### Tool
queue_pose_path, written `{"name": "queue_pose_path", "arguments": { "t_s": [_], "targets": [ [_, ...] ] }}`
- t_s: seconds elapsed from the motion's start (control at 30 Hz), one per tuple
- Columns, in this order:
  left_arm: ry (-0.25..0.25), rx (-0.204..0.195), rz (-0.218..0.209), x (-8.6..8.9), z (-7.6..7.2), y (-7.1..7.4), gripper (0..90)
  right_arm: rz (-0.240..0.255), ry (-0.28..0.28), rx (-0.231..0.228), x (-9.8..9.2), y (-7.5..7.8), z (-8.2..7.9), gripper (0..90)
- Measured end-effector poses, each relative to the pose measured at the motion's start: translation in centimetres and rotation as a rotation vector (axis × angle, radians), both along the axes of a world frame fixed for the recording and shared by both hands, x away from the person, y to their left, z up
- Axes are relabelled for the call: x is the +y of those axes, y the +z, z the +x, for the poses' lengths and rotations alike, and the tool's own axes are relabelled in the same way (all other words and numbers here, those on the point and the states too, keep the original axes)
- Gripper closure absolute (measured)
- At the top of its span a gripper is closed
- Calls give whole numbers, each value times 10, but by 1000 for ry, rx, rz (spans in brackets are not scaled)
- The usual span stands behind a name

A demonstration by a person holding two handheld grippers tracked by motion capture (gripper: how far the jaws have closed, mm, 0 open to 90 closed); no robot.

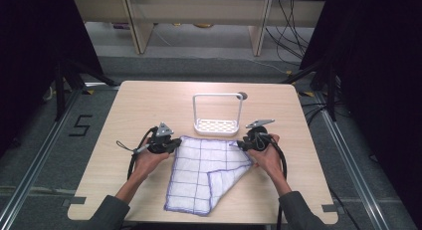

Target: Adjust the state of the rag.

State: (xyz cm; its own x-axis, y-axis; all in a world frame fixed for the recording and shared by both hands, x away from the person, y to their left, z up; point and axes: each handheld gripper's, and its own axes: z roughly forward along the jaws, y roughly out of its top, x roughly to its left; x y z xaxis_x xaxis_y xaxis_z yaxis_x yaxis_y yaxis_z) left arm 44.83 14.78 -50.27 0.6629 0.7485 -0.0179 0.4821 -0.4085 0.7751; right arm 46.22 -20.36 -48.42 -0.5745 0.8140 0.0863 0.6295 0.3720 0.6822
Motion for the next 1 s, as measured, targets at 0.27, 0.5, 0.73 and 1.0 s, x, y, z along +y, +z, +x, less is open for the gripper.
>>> {"name": "queue_pose_path", "arguments": {
  "t_s": [0.27,0.5,0.73,1.0],
  "targets": [
    [-7,-5,-2,1,-2,1,872,-29,61,-35,6,16,-19,584],
    [-10,-1,-5,4,-2,2,873,-105,80,-40,10,11,-16,892],
    [28,-2,-31,8,0,2,874,-97,16,-59,-19,8,2,889],
    [23,12,-6,15,0,-3,705,-77,3,-76,-11,24,-14,640]
  ]
}}
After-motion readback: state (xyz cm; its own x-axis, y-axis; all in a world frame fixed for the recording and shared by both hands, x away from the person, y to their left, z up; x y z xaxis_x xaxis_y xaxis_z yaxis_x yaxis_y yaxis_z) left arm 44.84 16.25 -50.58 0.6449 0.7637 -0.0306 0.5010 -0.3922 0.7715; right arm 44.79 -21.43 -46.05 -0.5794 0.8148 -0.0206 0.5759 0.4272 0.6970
